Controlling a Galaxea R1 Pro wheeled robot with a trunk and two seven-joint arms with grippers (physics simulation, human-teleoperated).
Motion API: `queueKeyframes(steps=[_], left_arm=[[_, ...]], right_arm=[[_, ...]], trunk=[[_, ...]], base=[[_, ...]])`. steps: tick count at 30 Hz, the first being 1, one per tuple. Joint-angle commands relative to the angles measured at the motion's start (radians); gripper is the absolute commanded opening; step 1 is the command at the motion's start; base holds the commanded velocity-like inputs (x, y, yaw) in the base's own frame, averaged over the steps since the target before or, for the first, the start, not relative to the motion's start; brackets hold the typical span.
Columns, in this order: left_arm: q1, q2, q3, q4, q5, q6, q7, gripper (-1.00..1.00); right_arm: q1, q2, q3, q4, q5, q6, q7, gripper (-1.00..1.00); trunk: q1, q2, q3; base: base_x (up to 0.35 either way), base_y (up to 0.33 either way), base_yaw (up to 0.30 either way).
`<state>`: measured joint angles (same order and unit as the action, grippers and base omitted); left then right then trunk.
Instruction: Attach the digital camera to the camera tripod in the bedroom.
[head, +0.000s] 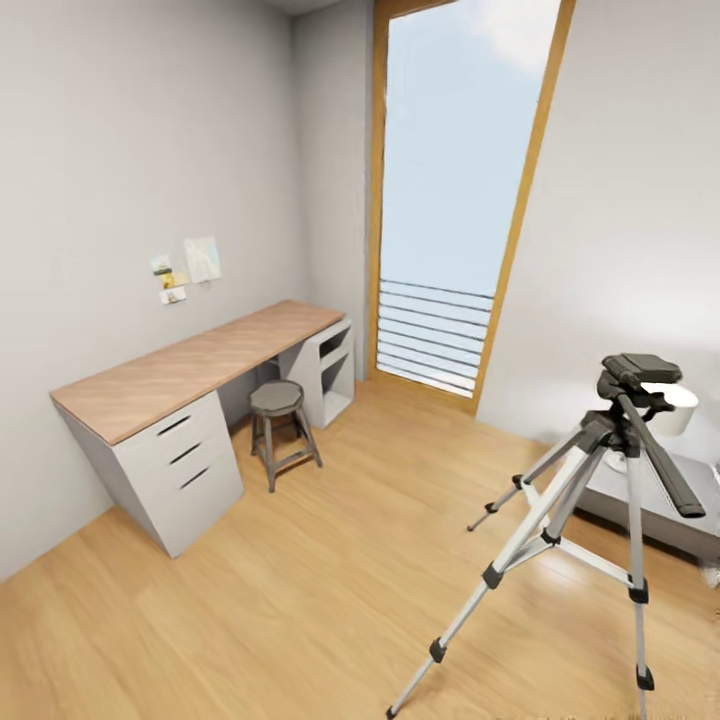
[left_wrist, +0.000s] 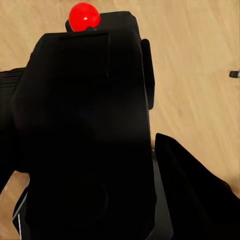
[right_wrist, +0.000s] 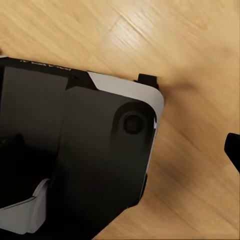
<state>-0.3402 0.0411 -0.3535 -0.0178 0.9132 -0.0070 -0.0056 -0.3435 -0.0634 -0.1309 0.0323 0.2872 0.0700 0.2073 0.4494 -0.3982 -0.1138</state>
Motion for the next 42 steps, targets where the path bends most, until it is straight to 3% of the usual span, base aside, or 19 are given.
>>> queueKeyframes(steps=[1,42], left_arm=[[0.000,0.000,-0.008,-0.001,0.007,-0.001,-0.001,-1.00],[0.000,0.001,-0.007,-0.001,0.018,0.006,0.000,-1.00]], right_arm=[[-0.002,0.000,-0.009,0.002,0.009,0.001,0.002,1.00],[-0.002,0.001,-0.010,0.003,0.009,0.006,0.004,1.00]], trunk=[[0.001,-0.002,-0.002],[0.001,-0.002,0.007]], base=[[0.112,0.337,-0.290],[0.105,0.339,-0.284]])
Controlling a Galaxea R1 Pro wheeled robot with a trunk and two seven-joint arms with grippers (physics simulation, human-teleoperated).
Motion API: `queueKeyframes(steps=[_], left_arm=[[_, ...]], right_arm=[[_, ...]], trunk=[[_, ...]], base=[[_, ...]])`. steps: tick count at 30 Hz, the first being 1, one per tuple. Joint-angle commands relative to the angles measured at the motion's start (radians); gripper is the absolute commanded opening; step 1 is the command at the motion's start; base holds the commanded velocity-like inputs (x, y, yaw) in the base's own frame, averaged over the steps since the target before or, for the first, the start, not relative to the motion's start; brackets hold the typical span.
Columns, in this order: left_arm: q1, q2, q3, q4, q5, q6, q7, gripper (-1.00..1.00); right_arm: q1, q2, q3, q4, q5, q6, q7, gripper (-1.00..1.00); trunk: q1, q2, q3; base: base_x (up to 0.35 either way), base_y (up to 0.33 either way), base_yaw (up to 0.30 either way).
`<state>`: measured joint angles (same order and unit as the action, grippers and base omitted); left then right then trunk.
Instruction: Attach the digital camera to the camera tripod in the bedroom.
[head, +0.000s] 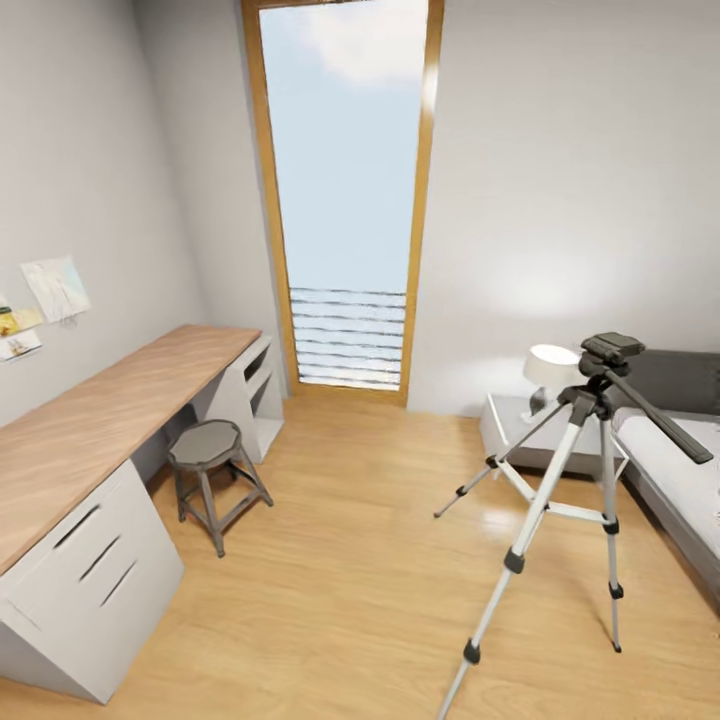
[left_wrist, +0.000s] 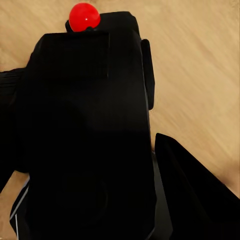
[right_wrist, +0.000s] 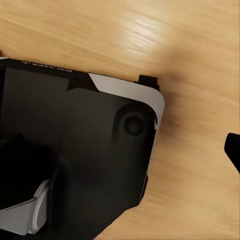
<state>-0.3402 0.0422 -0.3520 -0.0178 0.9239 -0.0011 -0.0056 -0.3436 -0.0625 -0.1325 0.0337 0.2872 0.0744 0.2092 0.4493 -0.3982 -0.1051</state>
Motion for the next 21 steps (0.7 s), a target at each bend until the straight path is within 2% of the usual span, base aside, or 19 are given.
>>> queueKeyframes(steps=[1,10,21], left_arm=[[0.000,0.000,-0.008,-0.001,0.007,0.000,0.000,-1.00],[0.000,-0.001,-0.008,-0.001,0.003,0.000,0.000,-1.00],[0.000,-0.002,-0.009,-0.001,-0.003,-0.006,0.000,-1.00]], right_arm=[[-0.002,0.000,-0.008,0.001,0.009,0.002,0.002,1.00],[-0.002,0.000,-0.009,0.002,0.009,0.004,0.002,1.00],[-0.002,-0.002,-0.009,0.000,0.009,-0.001,0.001,1.00]], trunk=[[0.001,-0.002,-0.001],[0.001,-0.002,0.010],[0.001,-0.002,0.014]], base=[[0.094,0.340,-0.203],[0.093,0.340,-0.156],[0.093,0.340,-0.023]])
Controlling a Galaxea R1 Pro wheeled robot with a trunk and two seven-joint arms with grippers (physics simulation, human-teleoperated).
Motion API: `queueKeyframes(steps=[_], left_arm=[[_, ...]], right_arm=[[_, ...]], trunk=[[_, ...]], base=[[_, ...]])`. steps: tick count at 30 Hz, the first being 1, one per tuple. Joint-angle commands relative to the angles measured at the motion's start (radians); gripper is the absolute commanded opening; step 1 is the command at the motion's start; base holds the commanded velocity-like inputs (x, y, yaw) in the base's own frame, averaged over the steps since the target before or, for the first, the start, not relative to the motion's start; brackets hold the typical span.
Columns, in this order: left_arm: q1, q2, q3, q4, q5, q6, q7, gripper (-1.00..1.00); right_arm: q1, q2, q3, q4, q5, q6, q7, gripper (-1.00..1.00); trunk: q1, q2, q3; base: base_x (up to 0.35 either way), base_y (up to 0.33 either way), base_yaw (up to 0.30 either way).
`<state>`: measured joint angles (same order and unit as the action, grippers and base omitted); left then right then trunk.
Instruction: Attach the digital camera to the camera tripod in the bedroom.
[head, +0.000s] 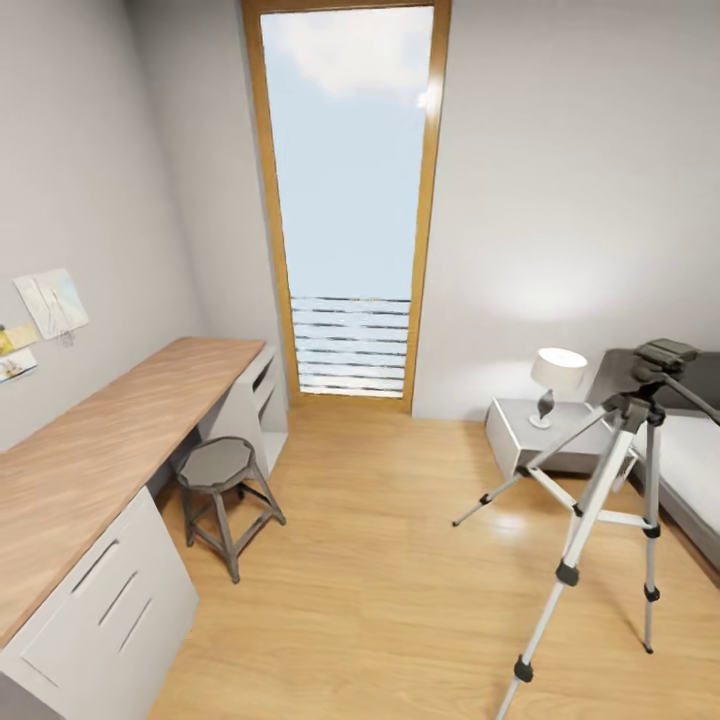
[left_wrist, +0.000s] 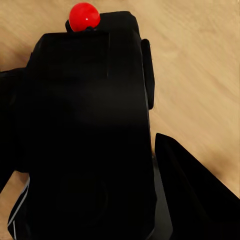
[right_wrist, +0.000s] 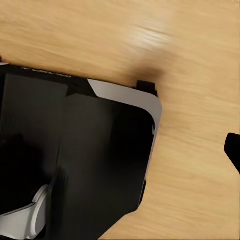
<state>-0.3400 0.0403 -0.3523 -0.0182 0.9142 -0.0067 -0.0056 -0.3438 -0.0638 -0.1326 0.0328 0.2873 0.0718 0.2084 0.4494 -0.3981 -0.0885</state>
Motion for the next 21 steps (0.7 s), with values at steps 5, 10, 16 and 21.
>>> queueKeyframes(steps=[5,10,16,21], left_arm=[[-0.001,-0.001,-0.008,-0.002,0.006,-0.003,0.000,-1.00],[-0.001,-0.002,-0.008,-0.003,0.005,-0.004,0.000,-1.00],[-0.001,-0.002,-0.008,-0.003,0.005,-0.004,0.000,-1.00],[-0.001,-0.002,-0.008,-0.003,0.005,-0.004,0.000,-1.00]], right_arm=[[-0.001,0.001,-0.009,0.001,0.009,0.004,0.001,1.00],[-0.001,0.001,-0.009,0.002,0.008,0.005,0.001,1.00],[-0.001,0.001,-0.009,0.001,0.009,0.005,0.002,1.00],[-0.001,0.001,-0.009,0.001,0.009,0.005,0.002,1.00]], trunk=[[0.001,-0.002,0.004],[0.001,-0.002,0.011],[0.001,-0.002,0.020],[0.001,-0.002,0.027]], base=[[0.048,0.177,-0.001],[0.013,0.050,0.000],[0.003,0.011,-0.011],[0.042,0.022,-0.074]])
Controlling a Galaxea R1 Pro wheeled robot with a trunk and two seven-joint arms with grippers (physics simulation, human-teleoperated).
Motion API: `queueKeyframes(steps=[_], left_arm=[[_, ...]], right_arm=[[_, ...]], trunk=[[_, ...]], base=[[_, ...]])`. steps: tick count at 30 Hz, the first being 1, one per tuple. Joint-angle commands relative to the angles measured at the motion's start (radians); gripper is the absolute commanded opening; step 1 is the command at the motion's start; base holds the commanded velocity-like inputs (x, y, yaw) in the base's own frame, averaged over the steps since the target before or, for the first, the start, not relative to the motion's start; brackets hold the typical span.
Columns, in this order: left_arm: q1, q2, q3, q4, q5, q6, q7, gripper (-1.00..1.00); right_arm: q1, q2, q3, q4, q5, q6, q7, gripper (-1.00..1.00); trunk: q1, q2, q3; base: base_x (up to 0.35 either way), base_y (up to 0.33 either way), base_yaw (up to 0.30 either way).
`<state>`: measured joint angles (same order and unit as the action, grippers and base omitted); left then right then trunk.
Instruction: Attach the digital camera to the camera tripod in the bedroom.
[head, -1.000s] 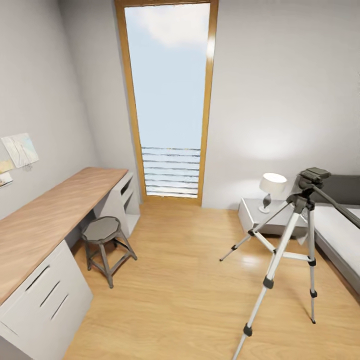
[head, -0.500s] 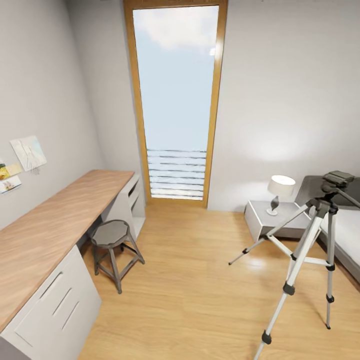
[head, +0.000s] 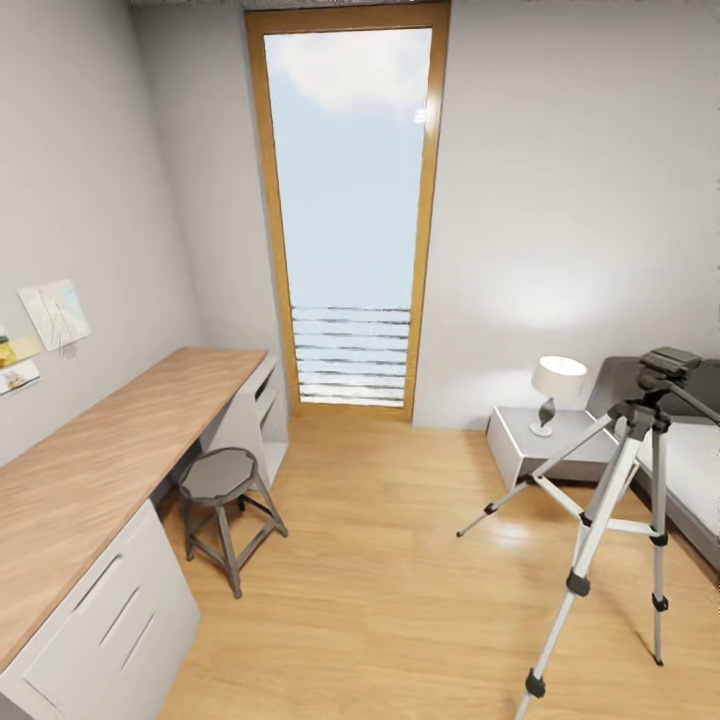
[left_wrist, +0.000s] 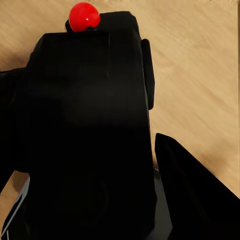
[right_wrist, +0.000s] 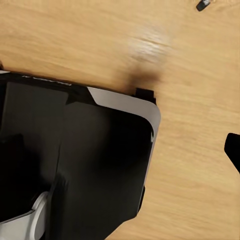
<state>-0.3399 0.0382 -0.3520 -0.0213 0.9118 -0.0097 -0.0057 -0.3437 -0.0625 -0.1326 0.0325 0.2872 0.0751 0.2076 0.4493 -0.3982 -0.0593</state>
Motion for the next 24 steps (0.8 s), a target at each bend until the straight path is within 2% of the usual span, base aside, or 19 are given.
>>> queueKeyframes(steps=[1,24], left_arm=[[-0.001,0.000,-0.009,0.000,0.007,-0.001,0.000,-1.00],[-0.001,0.000,-0.013,0.000,-0.002,-0.001,-0.002,-1.00]], right_arm=[[-0.001,0.000,-0.009,0.002,0.009,0.002,0.002,1.00],[-0.001,-0.001,-0.009,0.001,0.009,0.003,0.004,1.00]], trunk=[[0.001,-0.002,-0.001],[0.001,-0.002,0.030]], base=[[0.141,0.087,-0.102],[0.271,0.211,-0.175]])
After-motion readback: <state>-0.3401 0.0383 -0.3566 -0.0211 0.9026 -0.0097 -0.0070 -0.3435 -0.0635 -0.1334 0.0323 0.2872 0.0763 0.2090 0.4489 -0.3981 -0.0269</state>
